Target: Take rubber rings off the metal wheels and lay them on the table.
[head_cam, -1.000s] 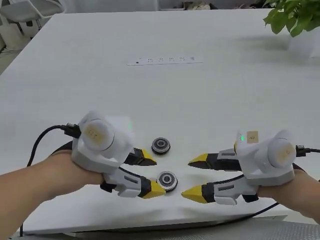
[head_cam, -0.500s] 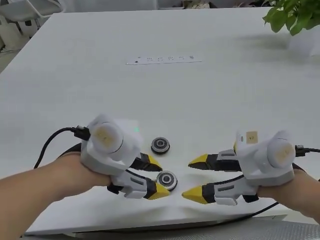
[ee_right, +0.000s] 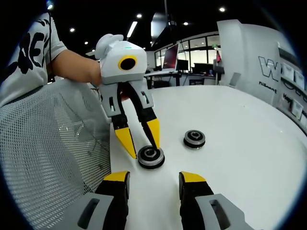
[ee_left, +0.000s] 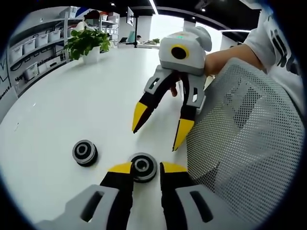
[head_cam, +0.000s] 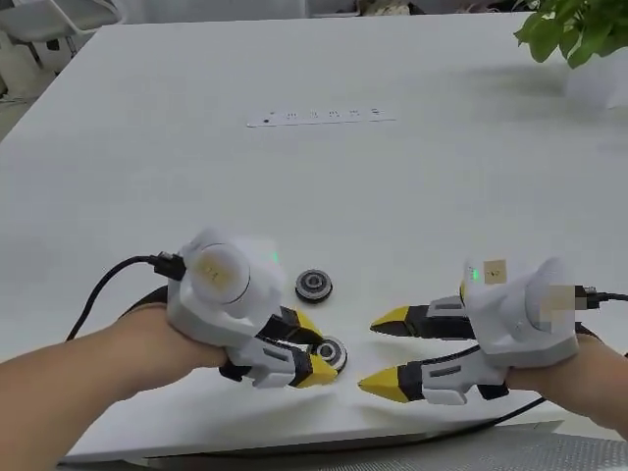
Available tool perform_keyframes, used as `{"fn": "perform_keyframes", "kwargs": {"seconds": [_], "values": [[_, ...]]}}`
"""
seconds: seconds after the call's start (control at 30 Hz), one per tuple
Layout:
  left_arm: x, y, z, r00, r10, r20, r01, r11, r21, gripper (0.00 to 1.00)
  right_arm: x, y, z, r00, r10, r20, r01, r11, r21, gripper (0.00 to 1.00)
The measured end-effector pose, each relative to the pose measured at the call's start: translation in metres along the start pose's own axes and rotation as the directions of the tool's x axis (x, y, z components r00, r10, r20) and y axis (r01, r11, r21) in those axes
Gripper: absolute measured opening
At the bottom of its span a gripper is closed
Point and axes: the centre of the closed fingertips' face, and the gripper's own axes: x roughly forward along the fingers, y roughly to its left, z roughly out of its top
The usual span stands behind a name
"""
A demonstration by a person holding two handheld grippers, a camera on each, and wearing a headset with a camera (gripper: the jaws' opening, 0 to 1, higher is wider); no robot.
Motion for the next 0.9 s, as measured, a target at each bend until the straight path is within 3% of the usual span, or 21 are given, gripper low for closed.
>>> {"fn": "perform_keyframes", "kwargs": {"seconds": [0.47,0.9], "values": [[0.001,0.006,0.0,0.9988,0.048,0.012,-0.048,0.999,0.023,0.09,0.007,0.002,0.003,0.9999,0.017,-0.003,-0.017,1.0,-0.006,0.38],[0.001,0.006,0.0,0.9982,0.059,0.014,-0.06,0.996,0.062,0.08,0.018,0.003,0.004,0.9992,0.038,-0.012,-0.038,0.999,-0.013,0.34]]}}
